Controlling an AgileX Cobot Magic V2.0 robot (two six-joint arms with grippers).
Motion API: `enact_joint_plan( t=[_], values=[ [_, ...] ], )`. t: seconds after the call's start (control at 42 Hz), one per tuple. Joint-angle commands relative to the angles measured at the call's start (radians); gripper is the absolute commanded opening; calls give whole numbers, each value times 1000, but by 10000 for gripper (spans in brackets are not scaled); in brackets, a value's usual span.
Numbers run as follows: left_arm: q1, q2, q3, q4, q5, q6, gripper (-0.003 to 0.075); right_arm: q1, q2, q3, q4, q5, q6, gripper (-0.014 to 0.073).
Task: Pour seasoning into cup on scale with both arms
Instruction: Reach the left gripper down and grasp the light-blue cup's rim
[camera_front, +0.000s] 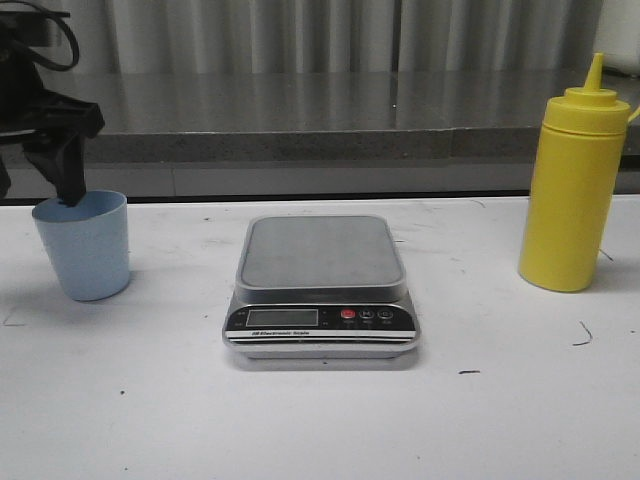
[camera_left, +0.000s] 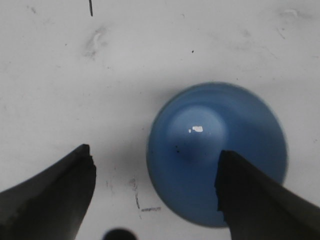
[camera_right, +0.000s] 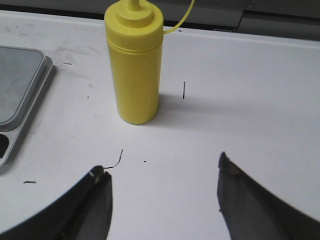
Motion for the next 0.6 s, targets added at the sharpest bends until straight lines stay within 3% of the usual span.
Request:
enact_joint_plan(
  t=[0.0,0.167,0.571],
  values=[
    [-6,-9,-52,9,-48,-2,493,-4,6,-29,-9,-62,-7,479],
    [-6,24,-63,14,-53,-2,477,-4,6,-29,-9,-62,-7,479],
    [-6,24,-63,14,-29,-2,66,-4,6,-29,-9,-62,-7,479]
  ],
)
